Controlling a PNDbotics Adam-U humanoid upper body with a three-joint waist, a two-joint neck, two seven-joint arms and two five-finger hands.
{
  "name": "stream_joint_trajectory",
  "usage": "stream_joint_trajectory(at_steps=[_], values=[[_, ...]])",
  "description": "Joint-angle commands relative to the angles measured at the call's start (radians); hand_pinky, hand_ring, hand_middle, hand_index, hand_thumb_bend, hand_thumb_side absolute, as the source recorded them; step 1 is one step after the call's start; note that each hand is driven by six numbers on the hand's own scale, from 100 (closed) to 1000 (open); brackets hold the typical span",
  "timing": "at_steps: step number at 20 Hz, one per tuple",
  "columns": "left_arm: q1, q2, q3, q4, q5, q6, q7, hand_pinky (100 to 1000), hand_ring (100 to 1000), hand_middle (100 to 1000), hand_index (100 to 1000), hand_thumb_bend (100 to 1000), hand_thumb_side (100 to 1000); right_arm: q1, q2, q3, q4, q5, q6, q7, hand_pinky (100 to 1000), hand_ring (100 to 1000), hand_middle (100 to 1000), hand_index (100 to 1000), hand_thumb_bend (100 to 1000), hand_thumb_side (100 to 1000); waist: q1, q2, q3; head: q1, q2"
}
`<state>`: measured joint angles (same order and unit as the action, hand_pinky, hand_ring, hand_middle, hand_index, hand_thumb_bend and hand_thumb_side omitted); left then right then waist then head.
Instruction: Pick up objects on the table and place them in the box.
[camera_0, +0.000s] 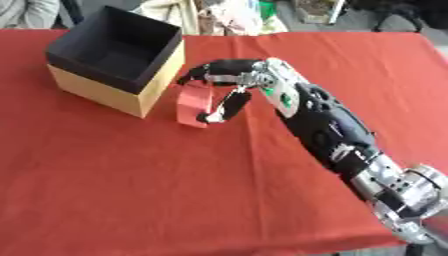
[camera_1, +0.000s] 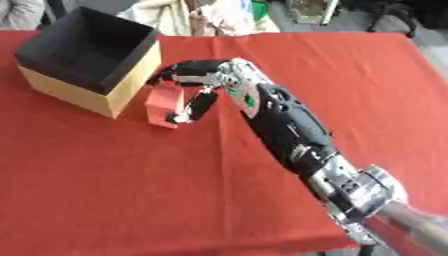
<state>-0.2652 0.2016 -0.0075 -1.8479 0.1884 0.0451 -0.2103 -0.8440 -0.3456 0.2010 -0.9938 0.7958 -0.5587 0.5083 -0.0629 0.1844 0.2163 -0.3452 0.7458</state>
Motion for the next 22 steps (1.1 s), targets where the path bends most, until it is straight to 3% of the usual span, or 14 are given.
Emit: stream_joint_trajectory(at_steps=[1,3,4,7,9,17,22], values=[[-0.014,0.007,0.003,-0.017,-0.002,-0.001,-0.004,778,995,909,906,100,357,-0.016,-0.009,-0.012,0.004,0.03,0.004,-0.017,772,968,845,991,275,354,0.007,-0.012,-0.002,-0.003,-0.003],[-0.015,0.007,0.003,-0.016,-0.003,-0.001,-0.005,778,995,909,907,100,357,-0.014,-0.008,-0.014,0.007,0.037,0.007,-0.031,754,919,788,969,256,277,0.007,-0.01,-0.004,-0.002,-0.003],[-0.015,0.007,0.003,-0.016,-0.003,-0.001,-0.005,778,995,909,907,100,357,-0.012,-0.009,-0.014,0.007,0.039,0.008,-0.04,734,853,741,943,241,197,0.007,-0.01,-0.004,-0.002,-0.003],[-0.015,0.007,0.004,-0.015,-0.005,-0.001,-0.006,778,996,910,907,100,357,-0.007,-0.017,-0.016,-0.001,0.039,0.016,-0.08,672,689,581,859,226,178,0.007,-0.009,-0.005,-0.001,-0.004],[-0.015,0.007,0.004,-0.015,-0.005,-0.001,-0.006,778,996,909,907,100,357,-0.004,-0.023,-0.017,-0.008,0.036,0.022,-0.115,656,642,522,817,216,176,0.007,-0.009,-0.007,0.0,-0.004],[-0.01,0.009,0.007,-0.018,0.001,0.0,-0.003,776,993,908,906,100,356,-0.015,-0.09,-0.023,-0.077,-0.032,0.025,-0.177,661,650,512,807,210,168,-0.001,-0.027,-0.01,0.008,0.001],[-0.006,0.011,0.001,-0.018,0.005,0.003,-0.007,776,993,908,906,100,361,-0.02,-0.146,-0.038,-0.116,-0.099,0.041,-0.187,663,649,512,807,213,165,-0.015,-0.045,0.008,0.006,-0.004]])
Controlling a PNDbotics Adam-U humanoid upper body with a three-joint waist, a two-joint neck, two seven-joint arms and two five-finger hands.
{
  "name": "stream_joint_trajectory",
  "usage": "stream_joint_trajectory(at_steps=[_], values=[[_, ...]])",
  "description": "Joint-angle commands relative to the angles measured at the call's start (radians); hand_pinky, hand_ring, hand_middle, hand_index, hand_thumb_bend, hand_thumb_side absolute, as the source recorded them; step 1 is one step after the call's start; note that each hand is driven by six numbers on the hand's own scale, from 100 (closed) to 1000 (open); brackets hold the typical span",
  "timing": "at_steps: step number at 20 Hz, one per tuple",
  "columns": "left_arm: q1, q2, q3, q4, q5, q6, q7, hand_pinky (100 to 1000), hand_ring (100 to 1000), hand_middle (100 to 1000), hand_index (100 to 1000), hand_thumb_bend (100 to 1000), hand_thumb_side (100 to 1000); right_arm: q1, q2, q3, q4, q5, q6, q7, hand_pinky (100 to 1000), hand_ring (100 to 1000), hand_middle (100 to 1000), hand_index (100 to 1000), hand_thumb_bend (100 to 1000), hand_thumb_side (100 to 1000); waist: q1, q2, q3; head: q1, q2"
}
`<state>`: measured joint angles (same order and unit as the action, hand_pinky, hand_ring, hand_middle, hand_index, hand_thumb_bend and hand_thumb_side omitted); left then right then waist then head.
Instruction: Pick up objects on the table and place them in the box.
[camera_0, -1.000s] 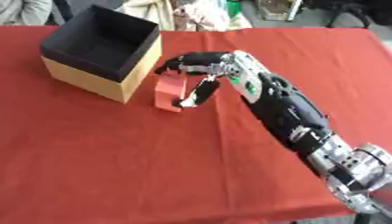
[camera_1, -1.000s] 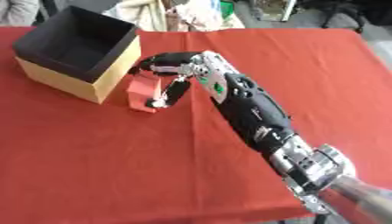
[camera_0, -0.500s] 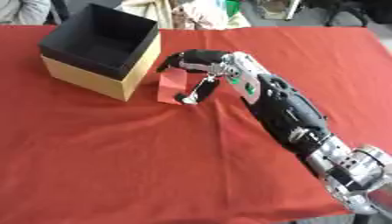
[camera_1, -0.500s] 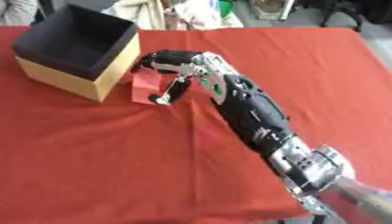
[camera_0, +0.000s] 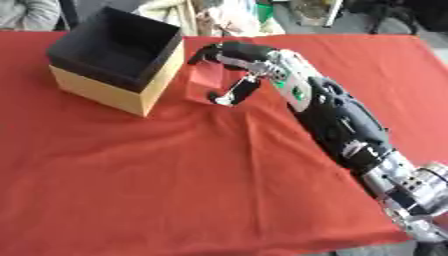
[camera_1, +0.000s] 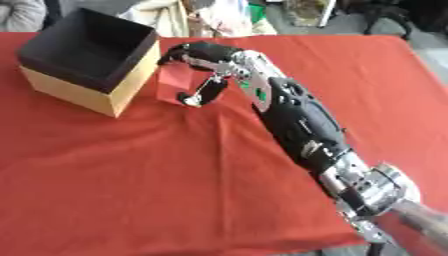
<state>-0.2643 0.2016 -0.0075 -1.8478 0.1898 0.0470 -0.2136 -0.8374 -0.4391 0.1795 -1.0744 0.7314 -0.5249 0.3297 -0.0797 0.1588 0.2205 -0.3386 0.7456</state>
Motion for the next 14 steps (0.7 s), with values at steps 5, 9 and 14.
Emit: stream_joint_trajectory(at_steps=[5,9,14], values=[[-0.015,0.008,-0.018,-0.02,0.008,0.008,-0.025,776,993,908,905,100,368,-0.041,-0.09,-0.037,-0.051,-0.07,0.022,-0.029,668,655,520,806,217,161,-0.021,-0.028,0.051,-0.022,-0.019],[-0.035,0.001,-0.031,-0.024,0.015,0.015,-0.039,775,992,907,905,100,371,-0.061,-0.103,-0.054,-0.051,-0.085,0.025,-0.046,671,665,526,807,207,152,-0.038,-0.025,0.104,-0.052,-0.029],[-0.067,-0.009,-0.055,-0.032,0.029,0.021,-0.066,775,990,906,904,100,365,-0.079,-0.104,-0.074,-0.026,-0.094,0.024,-0.062,673,698,542,812,174,137,-0.047,-0.01,0.156,-0.113,-0.044]])
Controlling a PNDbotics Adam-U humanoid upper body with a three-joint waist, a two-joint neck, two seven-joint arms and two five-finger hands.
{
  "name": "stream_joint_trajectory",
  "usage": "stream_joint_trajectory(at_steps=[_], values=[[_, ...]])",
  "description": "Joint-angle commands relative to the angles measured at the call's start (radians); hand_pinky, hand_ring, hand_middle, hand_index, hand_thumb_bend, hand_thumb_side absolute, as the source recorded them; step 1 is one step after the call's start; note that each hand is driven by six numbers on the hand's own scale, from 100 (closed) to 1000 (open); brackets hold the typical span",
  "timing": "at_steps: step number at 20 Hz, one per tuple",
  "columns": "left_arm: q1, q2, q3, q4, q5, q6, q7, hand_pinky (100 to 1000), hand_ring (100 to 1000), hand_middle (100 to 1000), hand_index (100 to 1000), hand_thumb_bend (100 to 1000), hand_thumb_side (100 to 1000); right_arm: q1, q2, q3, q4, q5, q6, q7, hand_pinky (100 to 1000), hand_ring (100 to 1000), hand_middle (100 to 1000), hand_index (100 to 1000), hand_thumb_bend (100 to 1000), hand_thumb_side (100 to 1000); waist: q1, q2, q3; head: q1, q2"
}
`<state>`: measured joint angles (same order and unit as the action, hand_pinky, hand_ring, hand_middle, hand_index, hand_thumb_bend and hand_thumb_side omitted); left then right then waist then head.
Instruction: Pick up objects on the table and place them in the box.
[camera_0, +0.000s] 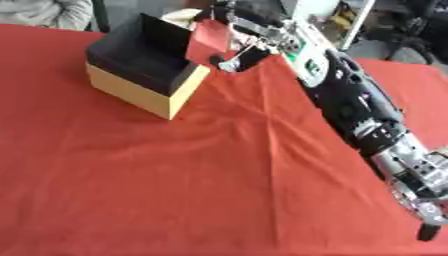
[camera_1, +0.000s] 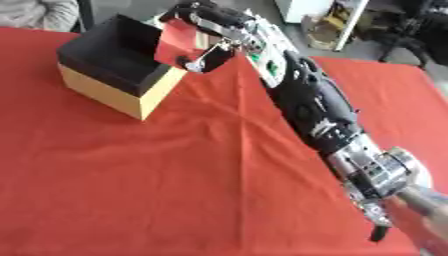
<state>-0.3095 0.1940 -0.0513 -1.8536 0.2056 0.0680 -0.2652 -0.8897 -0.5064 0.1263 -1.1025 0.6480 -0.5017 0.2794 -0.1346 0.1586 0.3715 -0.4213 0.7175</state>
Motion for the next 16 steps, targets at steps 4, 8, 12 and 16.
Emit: stream_joint_trajectory(at_steps=[4,8,12,16], values=[[-0.047,-0.01,-0.026,-0.03,0.023,0.0,-0.033,776,990,905,903,100,357,-0.032,-0.033,-0.041,0.043,-0.016,0.0,-0.034,675,729,563,820,129,121,0.011,0.011,0.036,-0.107,-0.009],[-0.063,-0.018,-0.04,-0.029,0.03,0.0,-0.053,776,991,906,903,100,354,-0.034,-0.031,-0.063,0.089,-0.008,0.009,-0.095,676,747,588,822,106,112,0.015,0.023,0.053,-0.184,0.002],[-0.067,-0.021,-0.049,-0.025,0.031,0.001,-0.067,776,992,906,904,100,353,-0.045,-0.025,-0.067,0.113,0.021,0.017,-0.166,695,782,647,836,100,106,0.019,0.026,0.061,-0.217,0.008],[-0.067,-0.022,-0.053,-0.021,0.033,0.001,-0.073,776,992,906,904,100,350,-0.061,-0.014,-0.057,0.106,0.038,0.011,-0.212,702,782,661,836,100,100,0.022,0.022,0.066,-0.224,0.01]])
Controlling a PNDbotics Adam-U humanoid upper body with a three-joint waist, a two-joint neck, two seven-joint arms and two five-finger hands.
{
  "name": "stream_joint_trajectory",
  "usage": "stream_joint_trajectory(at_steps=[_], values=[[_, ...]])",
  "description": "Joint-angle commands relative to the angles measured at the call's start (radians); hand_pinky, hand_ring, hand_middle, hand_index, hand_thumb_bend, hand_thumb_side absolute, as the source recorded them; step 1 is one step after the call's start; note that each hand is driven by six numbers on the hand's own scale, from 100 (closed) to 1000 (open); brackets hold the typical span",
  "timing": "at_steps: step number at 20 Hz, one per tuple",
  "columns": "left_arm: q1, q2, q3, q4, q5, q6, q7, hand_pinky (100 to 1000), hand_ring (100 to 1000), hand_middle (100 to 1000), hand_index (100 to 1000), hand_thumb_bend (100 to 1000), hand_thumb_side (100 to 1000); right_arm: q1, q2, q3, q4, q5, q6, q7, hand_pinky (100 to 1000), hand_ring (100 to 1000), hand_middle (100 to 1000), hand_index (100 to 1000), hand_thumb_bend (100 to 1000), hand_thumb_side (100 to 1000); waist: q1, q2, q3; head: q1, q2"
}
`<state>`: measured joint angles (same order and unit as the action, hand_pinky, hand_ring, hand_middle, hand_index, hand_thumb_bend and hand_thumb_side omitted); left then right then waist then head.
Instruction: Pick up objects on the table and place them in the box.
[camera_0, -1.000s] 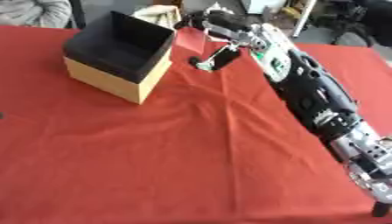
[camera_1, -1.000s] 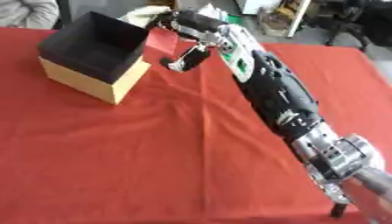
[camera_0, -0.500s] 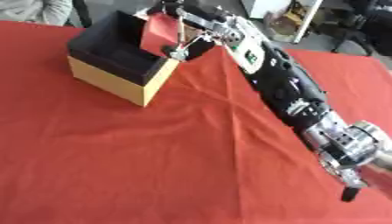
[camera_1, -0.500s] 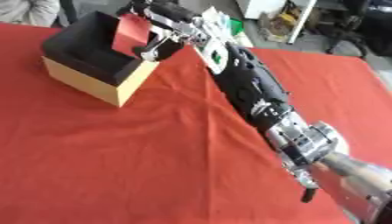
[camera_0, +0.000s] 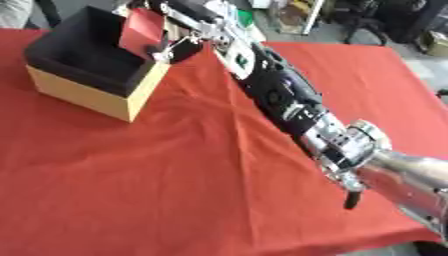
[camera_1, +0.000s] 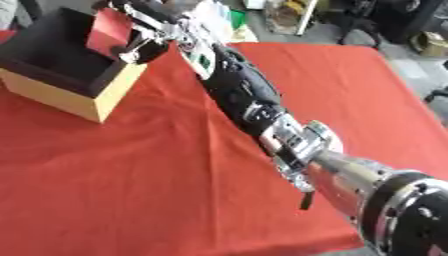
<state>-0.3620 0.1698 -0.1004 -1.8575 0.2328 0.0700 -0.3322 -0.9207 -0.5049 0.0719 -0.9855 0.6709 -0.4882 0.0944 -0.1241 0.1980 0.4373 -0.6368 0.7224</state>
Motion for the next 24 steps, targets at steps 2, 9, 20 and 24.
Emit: stream_joint_trajectory(at_steps=[2,9,20,24], values=[[-0.013,0.002,-0.005,-0.016,0.006,-0.001,-0.009,776,992,902,903,100,350,-0.036,-0.01,0.004,-0.018,0.015,-0.007,-0.034,702,784,665,840,100,100,0.012,-0.02,0.0,-0.011,0.006],[-0.019,-0.001,-0.007,-0.017,0.007,-0.002,-0.013,776,974,897,904,100,352,-0.039,0.027,0.021,-0.006,-0.004,-0.037,0.034,708,814,690,868,100,115,0.008,-0.012,0.016,-0.021,0.001],[-0.024,0.0,-0.005,-0.016,-0.006,0.003,-0.015,776,977,899,905,100,363,-0.033,0.048,0.007,-0.003,0.0,-0.038,0.014,920,1000,1000,1000,259,230,-0.003,0.009,0.005,-0.02,-0.009],[-0.021,0.001,-0.004,-0.015,-0.009,0.003,-0.014,776,976,898,905,100,360,-0.031,0.043,0.006,-0.016,-0.033,-0.012,-0.017,915,1000,1000,1000,248,230,-0.002,0.007,-0.004,-0.019,-0.008]])
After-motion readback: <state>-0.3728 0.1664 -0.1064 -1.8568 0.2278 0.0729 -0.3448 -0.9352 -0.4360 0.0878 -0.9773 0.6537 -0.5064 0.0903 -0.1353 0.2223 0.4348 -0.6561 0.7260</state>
